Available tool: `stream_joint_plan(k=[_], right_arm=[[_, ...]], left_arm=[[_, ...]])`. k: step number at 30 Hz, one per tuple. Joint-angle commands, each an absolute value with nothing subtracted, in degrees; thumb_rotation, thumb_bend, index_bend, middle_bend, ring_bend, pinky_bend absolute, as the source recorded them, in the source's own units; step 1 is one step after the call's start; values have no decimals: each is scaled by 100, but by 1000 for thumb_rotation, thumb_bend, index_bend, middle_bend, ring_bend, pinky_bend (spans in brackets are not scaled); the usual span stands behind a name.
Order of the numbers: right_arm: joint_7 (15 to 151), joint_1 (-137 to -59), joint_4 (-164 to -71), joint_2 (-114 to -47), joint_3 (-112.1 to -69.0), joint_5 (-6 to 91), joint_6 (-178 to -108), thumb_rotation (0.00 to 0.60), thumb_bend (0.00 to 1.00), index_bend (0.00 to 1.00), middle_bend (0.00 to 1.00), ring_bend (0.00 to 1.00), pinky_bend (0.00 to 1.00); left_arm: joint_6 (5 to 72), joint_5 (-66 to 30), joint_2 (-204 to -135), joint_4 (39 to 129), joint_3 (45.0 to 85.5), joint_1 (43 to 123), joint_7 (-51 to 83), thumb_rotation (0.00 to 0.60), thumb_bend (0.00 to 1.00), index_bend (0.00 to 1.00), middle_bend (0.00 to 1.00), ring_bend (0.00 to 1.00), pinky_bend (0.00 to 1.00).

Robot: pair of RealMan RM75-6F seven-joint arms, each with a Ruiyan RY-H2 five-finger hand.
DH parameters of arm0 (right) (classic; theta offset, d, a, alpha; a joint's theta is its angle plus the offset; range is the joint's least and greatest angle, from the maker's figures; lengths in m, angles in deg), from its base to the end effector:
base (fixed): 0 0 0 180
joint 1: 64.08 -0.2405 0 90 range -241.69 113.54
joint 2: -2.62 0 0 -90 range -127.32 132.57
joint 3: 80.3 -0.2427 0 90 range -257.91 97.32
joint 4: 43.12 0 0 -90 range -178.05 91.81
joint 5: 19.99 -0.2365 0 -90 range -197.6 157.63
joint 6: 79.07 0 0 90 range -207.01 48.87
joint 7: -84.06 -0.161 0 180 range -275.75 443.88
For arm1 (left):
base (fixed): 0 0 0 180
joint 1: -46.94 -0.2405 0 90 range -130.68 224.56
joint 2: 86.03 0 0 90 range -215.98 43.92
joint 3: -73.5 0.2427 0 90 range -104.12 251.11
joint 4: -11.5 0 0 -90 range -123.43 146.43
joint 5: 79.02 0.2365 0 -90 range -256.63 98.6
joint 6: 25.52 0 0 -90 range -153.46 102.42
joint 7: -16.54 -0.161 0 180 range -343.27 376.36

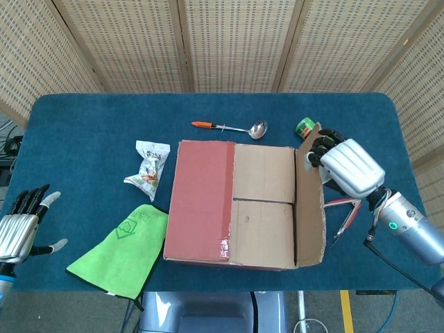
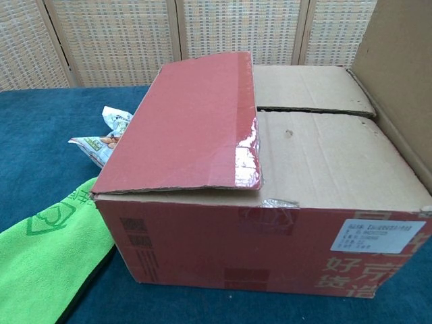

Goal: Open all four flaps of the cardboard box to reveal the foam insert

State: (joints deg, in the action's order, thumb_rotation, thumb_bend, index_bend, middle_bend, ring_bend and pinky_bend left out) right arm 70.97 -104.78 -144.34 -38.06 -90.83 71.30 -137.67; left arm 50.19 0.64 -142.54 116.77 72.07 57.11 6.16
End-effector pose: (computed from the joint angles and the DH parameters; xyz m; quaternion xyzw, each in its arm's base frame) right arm -0.1250 -0.3613 0.1903 0.7784 -0.2269 0.4205 0.4072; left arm -0.2800 0.2131 0.1241 -0.6425 -0.4089 -0.3163 0.5656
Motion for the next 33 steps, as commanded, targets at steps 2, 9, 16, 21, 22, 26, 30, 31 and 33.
stream_joint_plan(k=[2,9,16,21,22,26,30,31,33], right_arm=[[6970,-10365,-14293,-3694,-9056,7144,-13858,600,1000,506,512,319,170],[6682,-10226,-14043,-3596,-8986,7187,-13890,600,1000,506,503,319,171],[6632,-10077,-13767,-3801,-8863,7235,-13938,600,1000,506,489,319,170],[6837,-9852,-13704,-4045,-8798,7023,-14076,600,1000,464,431,286,170],[6919,-9800,-13725,-4091,-8797,6962,-14123,600,1000,432,409,270,170],[7307,-9585,-13863,-4253,-8767,6680,-14255,600,1000,294,301,190,170],[7660,-9326,-13990,-4440,-8777,6389,-14542,600,999,187,210,103,160],[7722,-9267,-14014,-4477,-8785,6325,-14616,600,989,161,185,78,148],[7913,-9108,-14070,-4575,-8815,6123,-14824,600,949,124,151,38,120]], left_arm=[[5045,59,-14259,11690,7203,5708,543,502,134,105,0,0,0],[5013,42,-14295,11722,7210,5730,468,503,134,105,0,0,0],[4973,67,-14293,11736,7209,5769,466,503,133,105,0,0,0],[4847,352,-14121,11856,7226,5883,784,502,127,105,0,0,0],[4831,431,-14075,11873,7226,5911,858,503,125,103,0,0,0],[4776,725,-13921,11931,7207,6033,1148,504,117,71,0,0,0],[4679,969,-13779,11968,7163,6201,1325,504,98,66,0,0,0],[4648,1011,-13743,11984,7151,6243,1361,504,87,66,0,0,0],[4574,1109,-13665,12022,7103,6361,1474,503,67,66,0,0,0]])
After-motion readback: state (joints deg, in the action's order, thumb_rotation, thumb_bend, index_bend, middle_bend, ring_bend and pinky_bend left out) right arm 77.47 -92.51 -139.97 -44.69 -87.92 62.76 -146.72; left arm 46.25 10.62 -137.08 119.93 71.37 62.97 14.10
